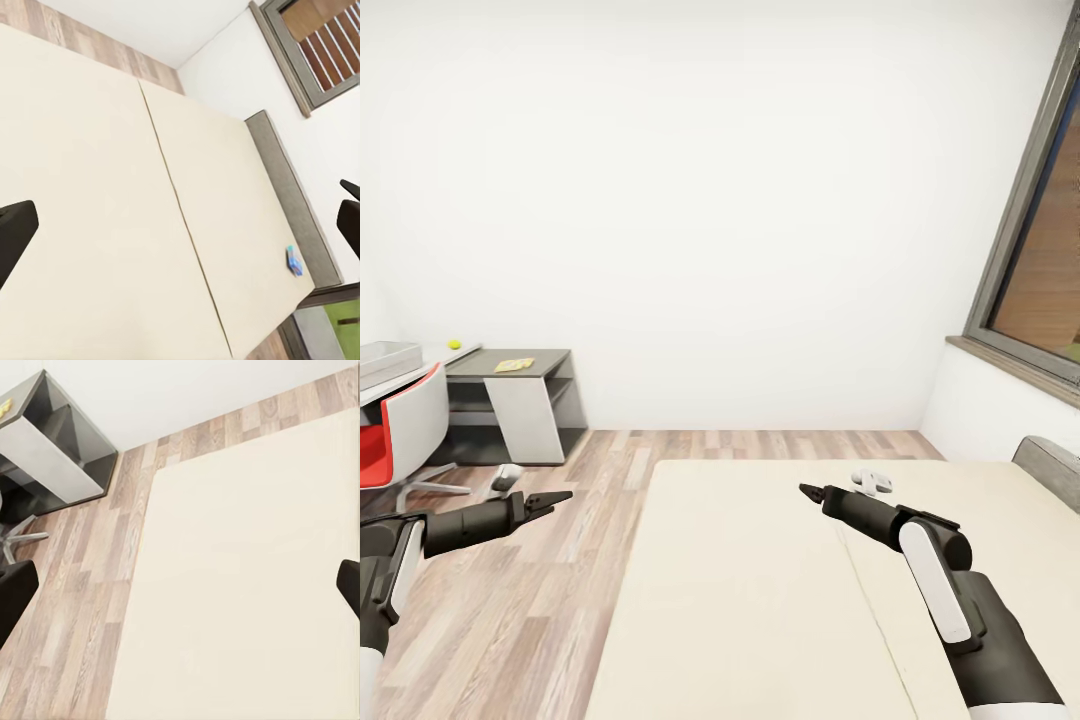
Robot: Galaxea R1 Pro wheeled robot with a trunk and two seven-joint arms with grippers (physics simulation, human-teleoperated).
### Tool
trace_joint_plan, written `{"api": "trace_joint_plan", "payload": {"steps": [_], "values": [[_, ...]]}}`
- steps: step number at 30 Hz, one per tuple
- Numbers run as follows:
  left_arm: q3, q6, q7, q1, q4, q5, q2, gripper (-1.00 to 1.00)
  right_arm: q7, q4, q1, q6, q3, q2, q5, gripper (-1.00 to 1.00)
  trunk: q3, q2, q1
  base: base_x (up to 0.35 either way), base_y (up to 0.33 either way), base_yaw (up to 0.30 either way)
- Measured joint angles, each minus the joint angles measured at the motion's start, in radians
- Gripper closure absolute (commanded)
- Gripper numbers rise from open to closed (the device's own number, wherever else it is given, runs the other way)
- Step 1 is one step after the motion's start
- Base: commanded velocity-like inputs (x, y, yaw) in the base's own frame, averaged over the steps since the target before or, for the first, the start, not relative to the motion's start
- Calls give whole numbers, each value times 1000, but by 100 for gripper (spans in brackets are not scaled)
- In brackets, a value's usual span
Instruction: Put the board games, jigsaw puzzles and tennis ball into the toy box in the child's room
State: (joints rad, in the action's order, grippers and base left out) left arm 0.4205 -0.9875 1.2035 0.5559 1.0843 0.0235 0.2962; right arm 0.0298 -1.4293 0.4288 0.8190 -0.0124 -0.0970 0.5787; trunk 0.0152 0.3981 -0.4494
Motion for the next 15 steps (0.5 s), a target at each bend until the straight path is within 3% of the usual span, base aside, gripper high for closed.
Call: {"api": "trace_joint_plan", "payload": {"steps": [15], "values": [[0,0,0,0,0,0,0,-100,0,0,0,0,0,-1,-1,-100,0,0,0,0,-206,0]]}}
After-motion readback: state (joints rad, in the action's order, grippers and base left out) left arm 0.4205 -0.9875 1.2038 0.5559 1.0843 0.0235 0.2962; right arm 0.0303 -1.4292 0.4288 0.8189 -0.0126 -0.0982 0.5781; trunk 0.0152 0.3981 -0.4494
